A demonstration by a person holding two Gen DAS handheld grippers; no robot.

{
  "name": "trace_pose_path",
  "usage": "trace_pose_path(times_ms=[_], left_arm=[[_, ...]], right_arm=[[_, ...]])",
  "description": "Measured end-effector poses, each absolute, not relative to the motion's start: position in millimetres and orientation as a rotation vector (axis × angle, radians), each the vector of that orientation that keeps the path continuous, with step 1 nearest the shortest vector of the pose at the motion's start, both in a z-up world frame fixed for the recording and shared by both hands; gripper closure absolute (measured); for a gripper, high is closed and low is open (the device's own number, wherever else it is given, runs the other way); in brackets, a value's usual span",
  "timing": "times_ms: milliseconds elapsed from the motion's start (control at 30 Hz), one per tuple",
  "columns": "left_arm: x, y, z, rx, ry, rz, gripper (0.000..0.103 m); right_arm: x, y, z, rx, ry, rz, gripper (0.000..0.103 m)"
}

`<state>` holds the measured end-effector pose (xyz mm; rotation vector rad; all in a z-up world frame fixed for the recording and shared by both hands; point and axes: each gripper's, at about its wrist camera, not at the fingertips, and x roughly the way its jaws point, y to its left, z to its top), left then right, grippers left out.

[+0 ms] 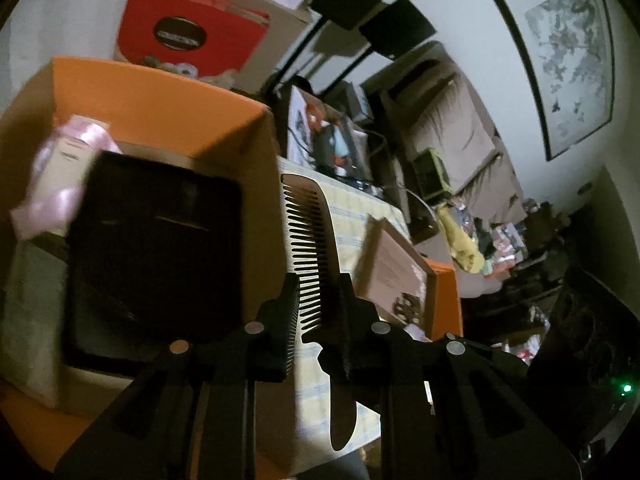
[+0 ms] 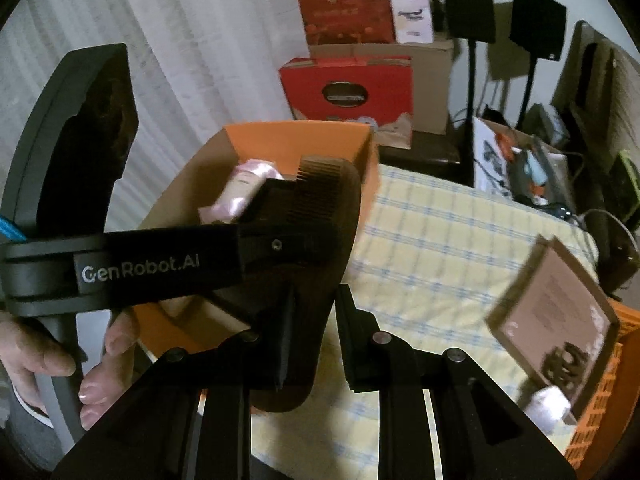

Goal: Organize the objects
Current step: 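Pass the wooden comb from the right gripper into the left gripper, then lower the comb into the black tray with the left gripper and release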

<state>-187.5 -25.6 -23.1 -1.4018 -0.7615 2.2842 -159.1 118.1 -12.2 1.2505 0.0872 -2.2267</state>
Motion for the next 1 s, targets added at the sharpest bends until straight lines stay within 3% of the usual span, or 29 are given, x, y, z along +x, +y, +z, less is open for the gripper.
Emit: trace_pose_path(times_ms=[367,433,833,1000], left_arm=[[-213,-68,-54,-1.507,-0.739,2.321,0.087],[-218,-72,-60,-1.523,-0.74,2.317,0.087],[-236,-85,-81,-1.599,-0.667,2.362,0.087],[-238,-89,-90,-1.644,-0.666,2.359,0.071]], right_arm=[[-196,68,-42,1.345,0.069,-2.194,0.084],[-201,64,-46,1.361,0.075,-2.199,0.094],[-204,67,-54,1.381,0.147,-2.26,0.093],[-194,87,-34,1.317,0.112,-2.303,0.092]])
